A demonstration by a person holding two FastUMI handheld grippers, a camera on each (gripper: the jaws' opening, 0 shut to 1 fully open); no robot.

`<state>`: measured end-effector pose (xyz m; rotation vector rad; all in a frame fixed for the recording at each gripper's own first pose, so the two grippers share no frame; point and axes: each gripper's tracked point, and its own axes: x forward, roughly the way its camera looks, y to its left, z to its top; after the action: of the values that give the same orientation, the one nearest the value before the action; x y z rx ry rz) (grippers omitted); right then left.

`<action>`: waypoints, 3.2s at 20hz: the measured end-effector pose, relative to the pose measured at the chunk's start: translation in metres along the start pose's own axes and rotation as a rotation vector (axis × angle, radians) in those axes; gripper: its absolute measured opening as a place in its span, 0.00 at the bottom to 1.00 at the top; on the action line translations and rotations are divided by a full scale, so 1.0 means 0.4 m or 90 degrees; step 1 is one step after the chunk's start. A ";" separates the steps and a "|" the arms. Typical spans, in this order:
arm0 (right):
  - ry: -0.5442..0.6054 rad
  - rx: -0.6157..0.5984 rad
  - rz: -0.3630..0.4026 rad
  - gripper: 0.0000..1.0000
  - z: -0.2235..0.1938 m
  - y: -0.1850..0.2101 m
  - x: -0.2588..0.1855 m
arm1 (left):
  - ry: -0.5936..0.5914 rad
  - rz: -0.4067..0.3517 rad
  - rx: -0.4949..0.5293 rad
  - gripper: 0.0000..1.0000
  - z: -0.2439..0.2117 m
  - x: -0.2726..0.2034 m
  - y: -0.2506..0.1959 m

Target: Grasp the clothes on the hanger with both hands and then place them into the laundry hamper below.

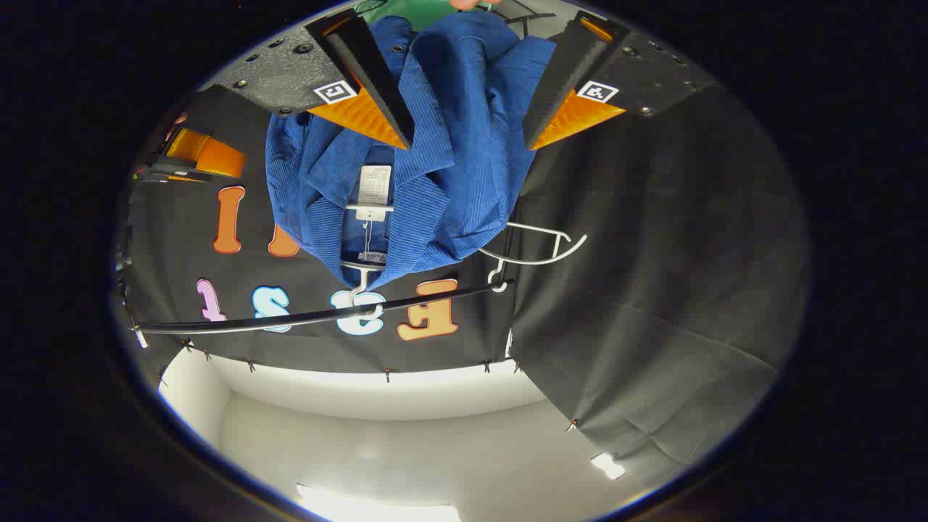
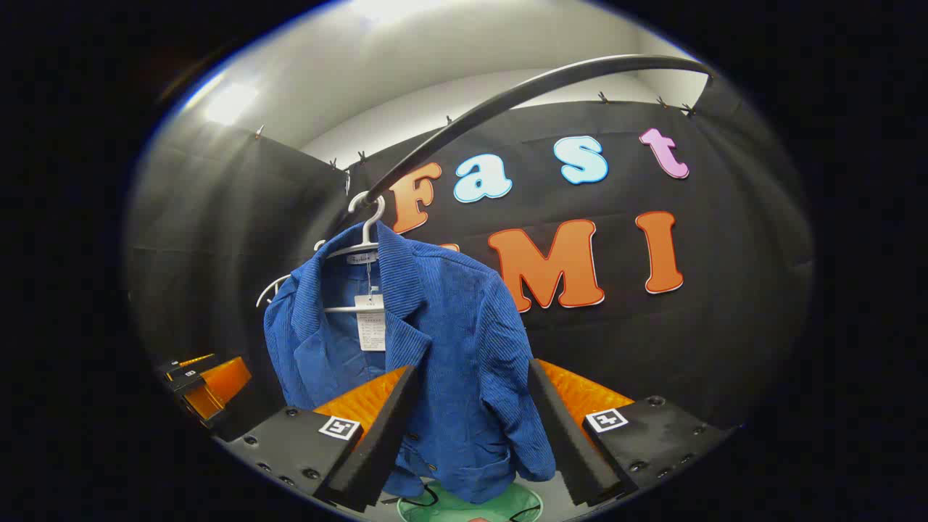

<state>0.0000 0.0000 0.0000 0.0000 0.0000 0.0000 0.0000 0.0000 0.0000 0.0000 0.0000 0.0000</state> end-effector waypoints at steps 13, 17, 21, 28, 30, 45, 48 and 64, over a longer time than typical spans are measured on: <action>-0.018 -0.032 0.052 0.98 0.014 0.098 -0.032 | -0.019 0.028 0.006 0.95 0.024 -0.004 0.009; -0.024 -0.037 0.053 0.89 0.020 0.095 -0.033 | -0.019 0.041 0.000 0.95 0.020 -0.006 0.018; -0.022 -0.029 0.051 0.89 0.017 0.086 -0.030 | -0.023 0.047 0.001 0.95 0.021 -0.011 0.028; -0.026 -0.011 0.062 0.89 0.014 0.086 -0.003 | -0.009 0.057 -0.014 0.95 0.010 0.010 0.045; -0.024 -0.011 0.076 0.89 0.010 0.100 0.016 | -0.007 0.059 -0.005 0.95 0.010 0.016 0.052; 0.075 0.041 -0.021 0.98 -0.229 0.211 0.414 | 0.005 0.103 0.034 0.92 0.009 -0.006 0.125; 0.098 0.059 -0.062 0.96 -0.264 0.170 0.440 | 0.007 0.094 0.040 0.92 0.009 -0.011 0.122; -0.072 0.012 -0.066 0.08 0.020 -0.065 0.230 | 0.036 -0.060 -0.031 0.95 -0.102 0.136 -0.113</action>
<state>0.0921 -0.0258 0.0082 0.0192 -0.1128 -0.1037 0.0544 -0.0450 -0.0408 -0.0484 0.0568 -0.0935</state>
